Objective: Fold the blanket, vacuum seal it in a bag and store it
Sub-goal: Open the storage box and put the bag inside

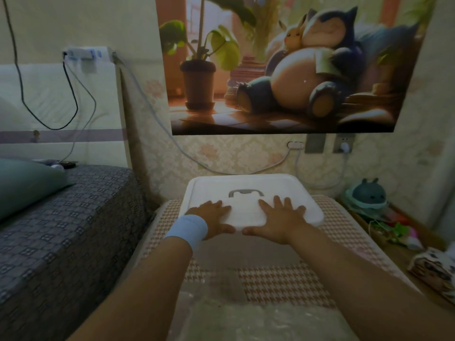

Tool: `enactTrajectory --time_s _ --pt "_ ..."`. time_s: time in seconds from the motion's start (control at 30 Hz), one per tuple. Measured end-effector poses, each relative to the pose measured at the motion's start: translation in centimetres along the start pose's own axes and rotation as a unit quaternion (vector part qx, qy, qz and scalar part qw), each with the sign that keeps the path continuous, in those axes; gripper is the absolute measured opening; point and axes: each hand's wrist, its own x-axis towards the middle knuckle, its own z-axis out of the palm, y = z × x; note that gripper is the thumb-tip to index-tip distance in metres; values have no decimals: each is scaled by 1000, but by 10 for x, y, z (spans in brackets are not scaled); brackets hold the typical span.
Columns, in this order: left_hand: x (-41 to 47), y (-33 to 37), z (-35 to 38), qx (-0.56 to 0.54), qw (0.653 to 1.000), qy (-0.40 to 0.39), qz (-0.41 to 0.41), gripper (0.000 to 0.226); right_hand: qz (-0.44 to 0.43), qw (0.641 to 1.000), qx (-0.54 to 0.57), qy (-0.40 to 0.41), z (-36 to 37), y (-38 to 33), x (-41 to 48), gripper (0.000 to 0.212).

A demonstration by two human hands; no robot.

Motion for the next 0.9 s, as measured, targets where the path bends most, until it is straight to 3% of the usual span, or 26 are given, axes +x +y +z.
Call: enactTrajectory --time_s 0.2,0.37,0.53,0.63,0.73,0.83,0.9 --pt "-18 -58 -2 2 995 -37 -88 77 -121 992 -31 -3 -2 -40 6 94" --pt "-26 -55 -4 17 996 5 -84 92 -151 988 11 7 -11 -34 9 82" --pt "-20 -32 -7 8 997 72 -13 58 -139 989 30 27 -12 -24 5 61" --pt "-24 -33 -14 61 986 154 -19 50 -133 982 105 81 -17 -24 6 53" --pt "-32 -29 -17 72 958 265 -80 46 -139 959 165 182 -29 -32 2 45" --pt "-36 -16 -18 59 931 333 -134 40 -152 952 98 248 -41 -40 -7 39" --pt "-33 -9 -20 16 943 297 -146 44 -152 947 12 282 -46 -40 -15 41"
